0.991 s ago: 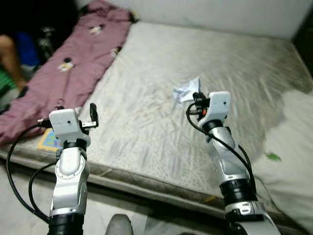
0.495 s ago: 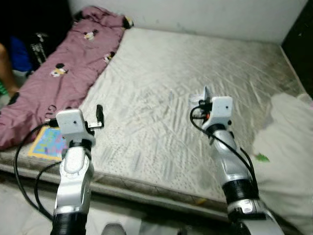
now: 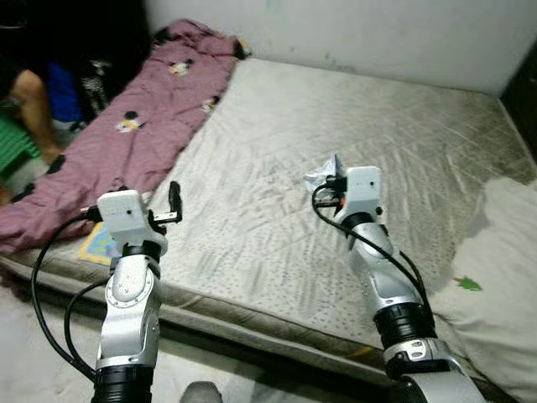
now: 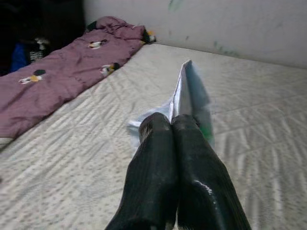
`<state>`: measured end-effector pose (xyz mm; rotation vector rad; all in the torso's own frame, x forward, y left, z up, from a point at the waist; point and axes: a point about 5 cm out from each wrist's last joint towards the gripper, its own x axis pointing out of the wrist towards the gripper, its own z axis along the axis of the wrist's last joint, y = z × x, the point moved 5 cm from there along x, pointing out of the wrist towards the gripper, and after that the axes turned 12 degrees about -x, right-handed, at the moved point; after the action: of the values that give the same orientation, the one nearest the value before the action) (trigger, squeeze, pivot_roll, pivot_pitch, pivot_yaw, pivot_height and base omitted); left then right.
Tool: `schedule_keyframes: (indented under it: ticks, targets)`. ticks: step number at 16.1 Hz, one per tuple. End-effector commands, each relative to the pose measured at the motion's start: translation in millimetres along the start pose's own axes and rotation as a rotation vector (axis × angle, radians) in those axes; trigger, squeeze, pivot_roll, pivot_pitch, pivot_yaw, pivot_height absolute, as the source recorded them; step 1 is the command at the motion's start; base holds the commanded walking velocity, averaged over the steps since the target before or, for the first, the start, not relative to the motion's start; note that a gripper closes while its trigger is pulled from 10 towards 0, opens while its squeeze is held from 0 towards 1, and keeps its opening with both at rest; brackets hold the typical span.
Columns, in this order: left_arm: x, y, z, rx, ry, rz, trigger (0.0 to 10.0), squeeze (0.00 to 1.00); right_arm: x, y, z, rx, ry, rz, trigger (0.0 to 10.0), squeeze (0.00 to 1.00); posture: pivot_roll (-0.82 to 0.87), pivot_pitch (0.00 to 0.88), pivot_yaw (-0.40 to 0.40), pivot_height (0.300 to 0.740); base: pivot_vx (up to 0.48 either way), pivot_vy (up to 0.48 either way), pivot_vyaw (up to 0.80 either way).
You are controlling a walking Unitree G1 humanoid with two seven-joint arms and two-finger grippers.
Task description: Clean up the room
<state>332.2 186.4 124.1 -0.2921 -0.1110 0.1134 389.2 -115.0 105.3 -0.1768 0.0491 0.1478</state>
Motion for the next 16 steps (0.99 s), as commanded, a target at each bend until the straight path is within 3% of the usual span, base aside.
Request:
schedule_keyframes:
  ticks: [1, 5, 11, 16]
  targets:
    - [0.6, 5.0, 1.4, 0.005, -0.002, 0.011, 10.0, 0.0, 1.3, 9.6, 8.7, 0.021, -0.027, 0.033, 10.0, 0.0, 0.12, 0.0, -0.014, 0.74, 0.0, 0.48, 0.0]
    - [0.9, 4.2, -1.6, -0.018, 0.01, 0.01, 10.0, 0.0, 2.0, 12.4, 7.6, 0.029, -0.028, 0.048, 10.0, 0.0, 0.12, 0.0, -0.014, 0.74, 0.0, 0.48, -0.8]
    - [2.0, 5.4, -0.9, -0.042, 0.005, 0.021, 10.0, 0.0, 3.0, 18.7, 4.7, 0.03, -0.015, 0.089, 10.0, 0.0, 0.11, 0.0, -0.018, 0.74, 0.0, 0.471, 0.0]
    - [0.9, -0.6, 0.7, -0.056, -0.005, -0.015, 10.0, 0.0, 2.7, 20.7, 1.6, 0.025, -0.002, 0.104, 10.0, 0.0, 0.11, 0.0, -0.02, 0.74, 0.0, 0.0, 0.0]
